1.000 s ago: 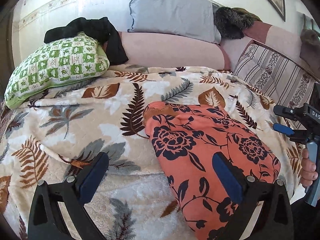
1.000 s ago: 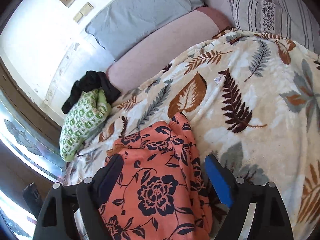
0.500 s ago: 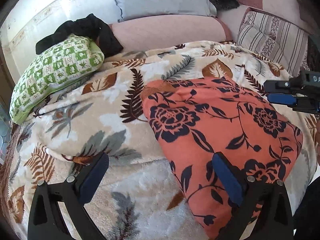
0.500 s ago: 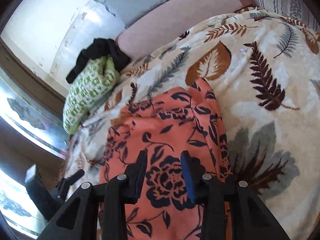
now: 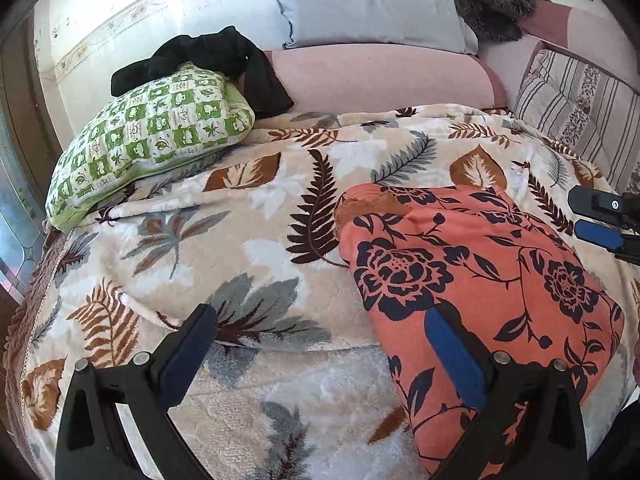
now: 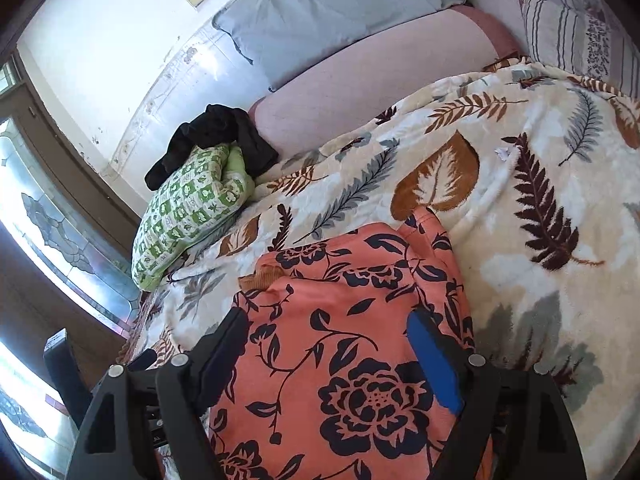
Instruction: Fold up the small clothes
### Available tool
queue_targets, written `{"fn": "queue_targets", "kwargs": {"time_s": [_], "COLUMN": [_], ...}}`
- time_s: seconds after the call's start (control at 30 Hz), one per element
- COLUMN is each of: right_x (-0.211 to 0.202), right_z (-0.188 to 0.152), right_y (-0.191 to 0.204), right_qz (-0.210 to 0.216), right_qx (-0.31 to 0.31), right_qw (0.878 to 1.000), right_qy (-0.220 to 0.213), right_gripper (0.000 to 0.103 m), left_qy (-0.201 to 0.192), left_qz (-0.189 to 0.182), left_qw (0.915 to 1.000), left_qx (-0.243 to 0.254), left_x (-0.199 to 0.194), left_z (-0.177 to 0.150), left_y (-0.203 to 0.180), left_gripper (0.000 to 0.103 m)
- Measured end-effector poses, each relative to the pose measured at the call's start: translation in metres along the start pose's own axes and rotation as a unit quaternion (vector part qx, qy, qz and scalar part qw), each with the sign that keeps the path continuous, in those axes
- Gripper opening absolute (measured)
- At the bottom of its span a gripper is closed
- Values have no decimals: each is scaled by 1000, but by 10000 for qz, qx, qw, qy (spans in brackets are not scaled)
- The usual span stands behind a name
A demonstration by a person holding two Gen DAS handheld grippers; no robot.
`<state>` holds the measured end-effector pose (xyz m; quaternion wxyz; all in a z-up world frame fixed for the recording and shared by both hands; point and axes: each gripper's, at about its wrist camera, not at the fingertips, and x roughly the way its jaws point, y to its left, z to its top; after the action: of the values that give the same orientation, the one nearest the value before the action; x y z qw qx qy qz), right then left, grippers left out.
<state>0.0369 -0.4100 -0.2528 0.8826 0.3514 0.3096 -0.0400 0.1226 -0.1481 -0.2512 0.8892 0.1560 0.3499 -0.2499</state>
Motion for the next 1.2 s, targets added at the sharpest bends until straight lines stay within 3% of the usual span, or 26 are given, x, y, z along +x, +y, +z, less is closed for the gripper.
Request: {"fn": "queue_targets", "kwargs": {"time_s": [0.97,1.2], "right_x": [-17,-12], "right_z": [5,6], "right_y": [-25,-43], "right_qz": [-138,-439], "right_qx": [13,273], "right_qw": [9999,9985], "right_qy": [-53,158], "right_gripper": [84,83], "left_qy": [147,278], "left_qz": [-142,-117], "left_qw": [9998,9995], "left_qx": [16,29], "left_x": [11,20], "left_z": [3,2], "left_y": [-18,-24], "left_gripper": [103,103]}}
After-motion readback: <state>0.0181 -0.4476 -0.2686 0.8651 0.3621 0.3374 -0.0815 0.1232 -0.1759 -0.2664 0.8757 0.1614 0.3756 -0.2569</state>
